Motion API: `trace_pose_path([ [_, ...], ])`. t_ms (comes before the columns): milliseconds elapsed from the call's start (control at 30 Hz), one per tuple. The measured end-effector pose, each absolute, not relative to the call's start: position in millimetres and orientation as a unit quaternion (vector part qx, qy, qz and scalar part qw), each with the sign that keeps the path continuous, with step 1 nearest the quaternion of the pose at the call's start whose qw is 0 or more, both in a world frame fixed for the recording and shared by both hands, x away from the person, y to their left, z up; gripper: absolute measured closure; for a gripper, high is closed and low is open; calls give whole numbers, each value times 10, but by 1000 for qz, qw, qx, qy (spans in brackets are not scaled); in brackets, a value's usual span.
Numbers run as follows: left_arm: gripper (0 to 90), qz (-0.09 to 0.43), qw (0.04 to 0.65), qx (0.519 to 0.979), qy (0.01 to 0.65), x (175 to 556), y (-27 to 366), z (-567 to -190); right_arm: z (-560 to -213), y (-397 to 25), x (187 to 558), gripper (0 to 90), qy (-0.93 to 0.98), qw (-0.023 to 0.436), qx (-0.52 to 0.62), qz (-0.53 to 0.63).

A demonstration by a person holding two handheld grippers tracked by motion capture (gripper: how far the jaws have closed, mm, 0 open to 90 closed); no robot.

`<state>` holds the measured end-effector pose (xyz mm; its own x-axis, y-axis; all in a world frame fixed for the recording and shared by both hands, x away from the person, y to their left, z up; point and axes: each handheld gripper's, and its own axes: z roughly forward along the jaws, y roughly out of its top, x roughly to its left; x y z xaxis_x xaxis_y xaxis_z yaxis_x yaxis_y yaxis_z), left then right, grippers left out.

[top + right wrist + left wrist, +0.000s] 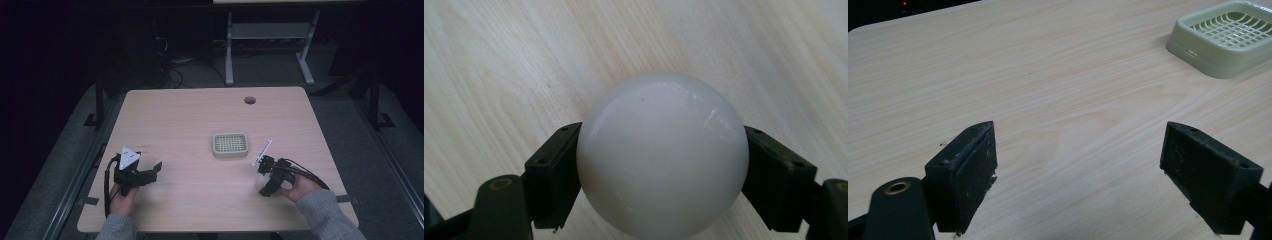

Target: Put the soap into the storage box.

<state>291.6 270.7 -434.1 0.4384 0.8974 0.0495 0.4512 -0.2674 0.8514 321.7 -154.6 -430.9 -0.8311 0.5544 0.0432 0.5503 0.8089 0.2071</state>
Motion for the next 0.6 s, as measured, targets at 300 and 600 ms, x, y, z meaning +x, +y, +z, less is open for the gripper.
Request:
trace_pose_path([
  [300,148,277,403,748,448,2910,2700,-4343,-4193,-1510,3264,235,950,10,288,118],
  [600,148,276,404,746,450,2908,2713,-4339,-4049,-1413,3405,235,951,6,282,126],
])
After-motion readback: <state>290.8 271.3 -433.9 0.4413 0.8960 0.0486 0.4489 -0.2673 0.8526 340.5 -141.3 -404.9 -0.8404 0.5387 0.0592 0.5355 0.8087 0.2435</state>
